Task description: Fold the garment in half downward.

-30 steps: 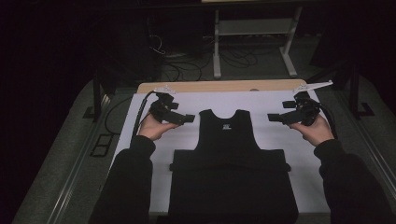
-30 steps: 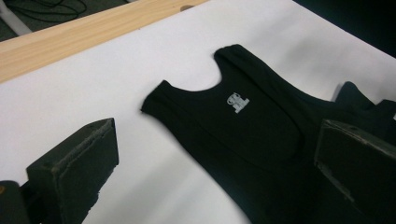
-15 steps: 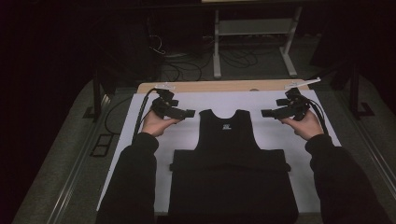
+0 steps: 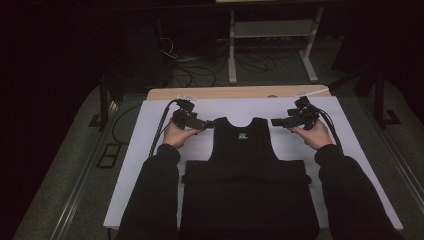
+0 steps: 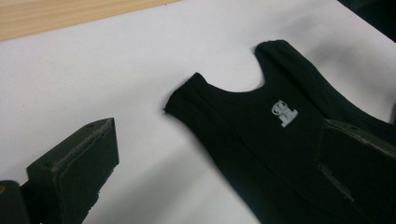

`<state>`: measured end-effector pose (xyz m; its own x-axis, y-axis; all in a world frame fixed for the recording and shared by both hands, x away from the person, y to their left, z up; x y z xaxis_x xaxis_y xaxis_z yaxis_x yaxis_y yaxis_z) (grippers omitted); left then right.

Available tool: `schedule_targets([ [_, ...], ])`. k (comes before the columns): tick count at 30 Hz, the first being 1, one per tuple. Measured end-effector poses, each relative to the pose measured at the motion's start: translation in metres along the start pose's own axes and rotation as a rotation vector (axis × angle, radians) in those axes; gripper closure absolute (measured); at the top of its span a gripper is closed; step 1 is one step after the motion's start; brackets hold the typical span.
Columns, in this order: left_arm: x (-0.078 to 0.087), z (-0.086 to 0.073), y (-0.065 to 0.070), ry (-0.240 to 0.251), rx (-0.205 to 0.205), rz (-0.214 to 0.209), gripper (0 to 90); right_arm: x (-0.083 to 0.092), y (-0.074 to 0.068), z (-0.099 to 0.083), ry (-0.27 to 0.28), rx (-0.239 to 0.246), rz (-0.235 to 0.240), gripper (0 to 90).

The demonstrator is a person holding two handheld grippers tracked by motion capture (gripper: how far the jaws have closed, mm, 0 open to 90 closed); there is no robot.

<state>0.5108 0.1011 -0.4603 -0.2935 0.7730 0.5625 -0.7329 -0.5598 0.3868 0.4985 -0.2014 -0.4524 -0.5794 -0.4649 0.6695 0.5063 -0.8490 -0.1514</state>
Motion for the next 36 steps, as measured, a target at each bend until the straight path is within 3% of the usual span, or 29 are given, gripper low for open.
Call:
schedule_targets([
  [13,-0.028,-0.006,-0.006,0.011,0.039,0.015,0.0,-0.03,0.0,-0.015,-0.083,-0.011,-0.048,0.0],
  [19,-0.039,-0.009,-0.01,-0.013,0.053,0.021,0.6,-0.038,0.001,-0.016,-0.072,-0.049,-0.036,7.8],
  [20,-0.04,-0.009,-0.01,-0.028,0.045,0.022,0.7,-0.04,0.001,-0.017,-0.073,-0.05,-0.042,10.8],
  [25,-0.05,-0.006,-0.004,-0.009,0.052,-0.003,6.3,-0.047,-0.003,-0.021,-0.102,-0.032,-0.05,17.8],
  [32,-0.062,-0.009,0.0,-0.043,0.06,0.049,12.8,-0.056,-0.011,-0.019,-0.114,0.0,-0.071,25.5],
  [36,-0.065,-0.011,0.001,-0.098,0.005,0.107,18.4,-0.061,-0.015,-0.016,-0.109,0.008,-0.091,33.7],
])
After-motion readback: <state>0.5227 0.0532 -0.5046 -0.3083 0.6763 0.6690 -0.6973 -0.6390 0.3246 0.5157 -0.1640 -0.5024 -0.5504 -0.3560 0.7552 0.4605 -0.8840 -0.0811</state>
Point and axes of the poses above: each handheld gripper's, and its own axes: x roughly backward along the jaws, z roughly out of its top, y roughly to its right, the point moved 8 cm from there along -x, roughly forward along the jaws, and after that the axes turned 10 degrees about -z, right-handed, at the moved point
